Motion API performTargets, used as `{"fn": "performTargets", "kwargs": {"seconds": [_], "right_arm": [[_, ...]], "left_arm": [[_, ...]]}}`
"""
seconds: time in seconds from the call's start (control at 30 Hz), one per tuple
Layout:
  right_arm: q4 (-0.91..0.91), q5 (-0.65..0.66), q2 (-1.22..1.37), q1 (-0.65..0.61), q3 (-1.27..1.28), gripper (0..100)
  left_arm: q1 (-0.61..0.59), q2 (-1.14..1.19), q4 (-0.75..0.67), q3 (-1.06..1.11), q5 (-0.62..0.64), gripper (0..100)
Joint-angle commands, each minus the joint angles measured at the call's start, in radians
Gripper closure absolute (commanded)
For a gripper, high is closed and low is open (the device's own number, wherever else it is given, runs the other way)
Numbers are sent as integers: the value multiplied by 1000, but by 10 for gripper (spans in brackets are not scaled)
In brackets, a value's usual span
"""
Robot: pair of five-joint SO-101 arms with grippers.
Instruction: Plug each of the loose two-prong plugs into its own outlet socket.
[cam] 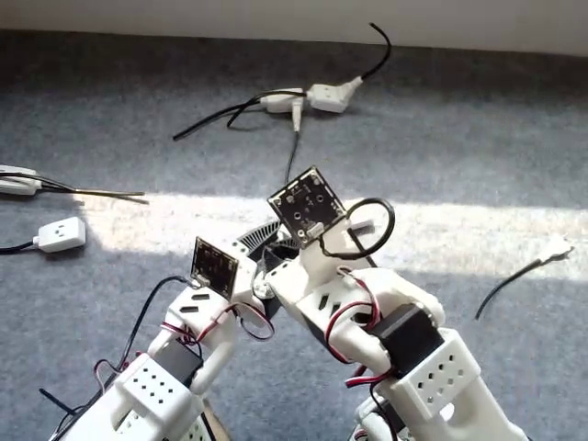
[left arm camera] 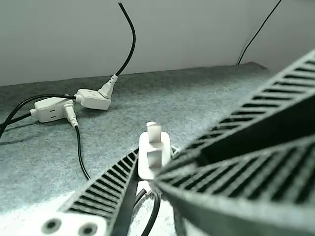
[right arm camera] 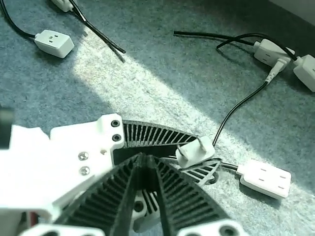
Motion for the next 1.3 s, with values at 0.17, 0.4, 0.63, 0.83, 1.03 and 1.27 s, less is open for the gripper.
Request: {"fn": "performTargets", "kwargs": {"seconds": [0.17, 0.4, 0.63, 0.83, 1.03, 1.27], "right_arm": [[-166, 87, 5, 180, 74, 991], [-275, 121, 122, 334, 99, 991], [-294, 121, 199, 352, 93, 991], [-257, 126, 71, 389, 91, 991], [-139, 129, -91, 427, 22, 991], [-104, 120, -110, 311, 1, 991]], "left_arm": [[25, -120, 77, -10, 6, 934], [21, -337, 269, -7, 6, 934], [18, -492, 364, 27, 6, 934], [18, -464, 364, 28, 3, 934], [19, -397, 359, 30, 0, 934], [27, -344, 305, 30, 0, 934]]}}
